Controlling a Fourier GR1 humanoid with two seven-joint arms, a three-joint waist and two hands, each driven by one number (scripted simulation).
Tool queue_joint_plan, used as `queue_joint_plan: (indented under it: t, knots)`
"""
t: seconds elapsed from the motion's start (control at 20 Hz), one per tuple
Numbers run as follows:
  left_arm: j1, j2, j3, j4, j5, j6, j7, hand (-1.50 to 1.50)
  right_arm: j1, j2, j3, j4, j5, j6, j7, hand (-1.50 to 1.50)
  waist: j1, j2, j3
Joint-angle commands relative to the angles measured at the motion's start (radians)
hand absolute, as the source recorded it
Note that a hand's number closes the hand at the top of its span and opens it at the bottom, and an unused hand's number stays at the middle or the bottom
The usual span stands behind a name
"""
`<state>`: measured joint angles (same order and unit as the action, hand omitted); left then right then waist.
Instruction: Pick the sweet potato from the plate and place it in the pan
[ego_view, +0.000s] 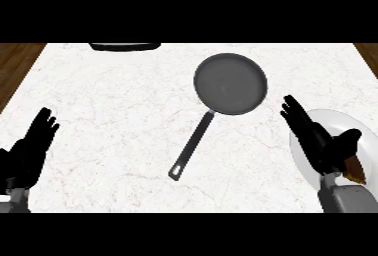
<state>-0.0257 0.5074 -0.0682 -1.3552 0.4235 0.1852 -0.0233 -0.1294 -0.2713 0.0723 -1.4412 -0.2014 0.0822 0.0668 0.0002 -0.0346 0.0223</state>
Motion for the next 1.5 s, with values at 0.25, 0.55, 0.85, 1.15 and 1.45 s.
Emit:
queue_joint_plan:
  t: [0.25, 0.55, 0.85, 1.15, 1.45]
  knots:
    - [0.021, 0.063, -0.131, -0.074, -0.228, 0.058, -0.012, 0.0, -0.156, -0.213, -0.231, 0.003, 0.191, -0.246, -0.021, -1.5, -0.008, 0.032, -0.022]
    - [0.063, 0.01, -0.177, -0.121, -0.237, 0.096, 0.04, 0.0, 0.125, -0.285, -0.322, -0.032, 0.412, -0.526, 0.168, -1.5, -0.061, 0.021, -0.024]
    - [0.086, 0.015, -0.191, -0.181, -0.263, 0.111, 0.068, 0.0, 0.295, -0.532, -0.252, -0.196, 0.588, -0.322, 0.384, -1.5, -0.031, 0.025, -0.026]
    - [0.079, 0.009, -0.201, -0.175, -0.288, 0.101, 0.093, 0.0, 0.267, -0.623, -0.182, -0.419, 0.533, -0.044, 0.659, -1.5, -0.008, 0.031, -0.025]
    - [0.101, -0.018, -0.222, -0.215, -0.322, 0.094, 0.086, 0.0, 0.044, -0.601, -0.073, -0.393, 0.46, 0.134, 0.852, -1.5, 0.023, 0.036, -0.023]
